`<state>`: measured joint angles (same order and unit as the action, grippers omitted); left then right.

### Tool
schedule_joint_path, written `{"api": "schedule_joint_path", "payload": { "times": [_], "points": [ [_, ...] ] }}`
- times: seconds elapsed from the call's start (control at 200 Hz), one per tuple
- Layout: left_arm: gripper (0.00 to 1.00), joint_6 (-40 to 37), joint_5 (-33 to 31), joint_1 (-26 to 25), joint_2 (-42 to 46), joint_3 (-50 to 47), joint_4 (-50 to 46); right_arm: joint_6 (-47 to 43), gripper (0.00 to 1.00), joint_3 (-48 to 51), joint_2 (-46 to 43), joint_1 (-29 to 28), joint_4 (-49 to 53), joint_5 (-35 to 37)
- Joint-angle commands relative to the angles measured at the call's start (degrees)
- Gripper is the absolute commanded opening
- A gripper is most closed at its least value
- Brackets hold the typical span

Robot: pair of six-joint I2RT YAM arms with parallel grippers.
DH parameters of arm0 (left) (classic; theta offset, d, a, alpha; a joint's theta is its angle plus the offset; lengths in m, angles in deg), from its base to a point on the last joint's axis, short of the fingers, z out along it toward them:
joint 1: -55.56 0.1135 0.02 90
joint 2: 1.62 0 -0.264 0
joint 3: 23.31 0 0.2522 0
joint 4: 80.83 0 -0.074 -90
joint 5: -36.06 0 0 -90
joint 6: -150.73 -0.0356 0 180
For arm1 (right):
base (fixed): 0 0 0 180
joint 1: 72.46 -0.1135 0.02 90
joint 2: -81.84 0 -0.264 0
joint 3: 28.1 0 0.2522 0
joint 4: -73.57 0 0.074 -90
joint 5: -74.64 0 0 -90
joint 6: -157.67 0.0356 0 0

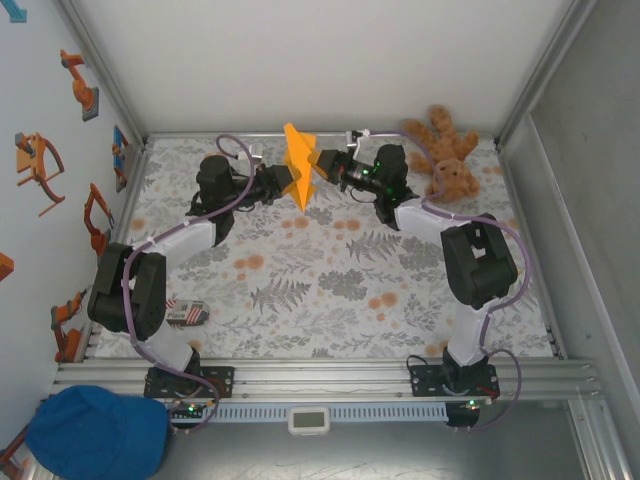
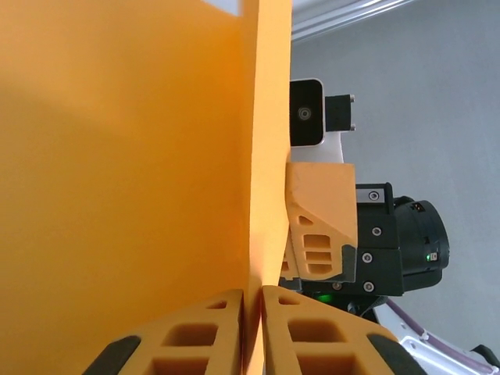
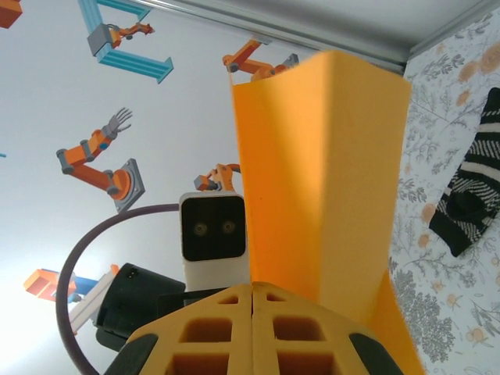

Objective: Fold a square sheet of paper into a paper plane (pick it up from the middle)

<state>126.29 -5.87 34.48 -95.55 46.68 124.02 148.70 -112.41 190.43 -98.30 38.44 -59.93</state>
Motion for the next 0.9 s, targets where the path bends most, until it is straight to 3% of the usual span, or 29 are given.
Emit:
{"api": "schedule_joint_path", "payload": {
  "times": [0.0, 0.175, 0.275, 0.396, 0.481, 0.581, 0.726, 0.891],
  "points": [
    [0.11, -0.15, 1.5, -0.45, -0.5, 1.71, 2.49, 1.29, 0.0, 0.38, -0.84, 0.36, -3.53, -1.24],
    [0.06, -1.18, 1.44, -0.37, -0.39, 2.22, 1.59, 0.77, 0.0, 1.02, -0.96, 0.66, -3.49, -1.17],
    [0.05, -5.08, 0.2, -0.19, 0.71, 2.46, -4.96, -0.58, 0.2, 2.92, -1.53, 1.86, -2.94, -0.55],
    [0.04, -17.88, -4.94, -0.1, 3.22, 5.27, -25.85, 0.4, 0.4, 6.4, -2.68, 4.27, 0.15, 0.88],
    [0.03, -27.18, -12.59, -0.49, 4.45, 8.62, -43.07, -0.68, 0.5, 9.11, -4.07, 5.36, 2.0, 2.0],
    [0.03, -34.67, -21.73, -1.11, 4.96, 11.66, -56.4, -7.94, 0.53, 10.08, -7.2, 5.85, 13.26, 4.4],
    [0.03, -41.48, -37.53, -3.39, 4.01, 16.63, -70.7, -28.24, 0.58, 7.13, -15.0, 5.47, 42.96, 15.7],
    [0.03, -45.46, -54.38, -7.15, 0.39, 22.78, -80.76, -38.92, 0.63, 5.21, -20.76, 5.46, 58.38, 28.77]
  ]
}}
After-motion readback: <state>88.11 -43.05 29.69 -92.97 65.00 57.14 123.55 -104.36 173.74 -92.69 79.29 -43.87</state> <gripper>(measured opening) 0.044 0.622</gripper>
